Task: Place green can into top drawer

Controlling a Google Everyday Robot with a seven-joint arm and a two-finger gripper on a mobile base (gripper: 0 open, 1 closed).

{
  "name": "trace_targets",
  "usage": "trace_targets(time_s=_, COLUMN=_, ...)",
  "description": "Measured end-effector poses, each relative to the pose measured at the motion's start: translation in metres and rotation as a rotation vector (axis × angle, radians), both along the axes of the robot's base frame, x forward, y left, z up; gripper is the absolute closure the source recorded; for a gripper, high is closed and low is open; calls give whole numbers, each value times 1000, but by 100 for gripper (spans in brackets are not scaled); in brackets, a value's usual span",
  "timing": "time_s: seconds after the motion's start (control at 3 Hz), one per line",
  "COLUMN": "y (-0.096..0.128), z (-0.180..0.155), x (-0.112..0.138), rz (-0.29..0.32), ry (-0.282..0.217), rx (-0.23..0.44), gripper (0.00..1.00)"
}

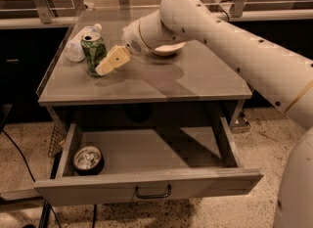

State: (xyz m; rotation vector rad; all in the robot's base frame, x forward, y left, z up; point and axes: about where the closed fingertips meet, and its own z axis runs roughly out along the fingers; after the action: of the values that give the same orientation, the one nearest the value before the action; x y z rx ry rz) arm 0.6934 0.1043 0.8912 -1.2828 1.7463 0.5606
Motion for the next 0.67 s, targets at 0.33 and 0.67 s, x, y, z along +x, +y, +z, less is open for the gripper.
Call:
trace_targets(time_s=0.33, y=16, z=-6, x=0, rz=28, ry=22, rx=15, gripper=0)
trace_targets(time_s=0.67, y=30, z=-8, x=1, rz=49, ry=34, rx=34, gripper=0)
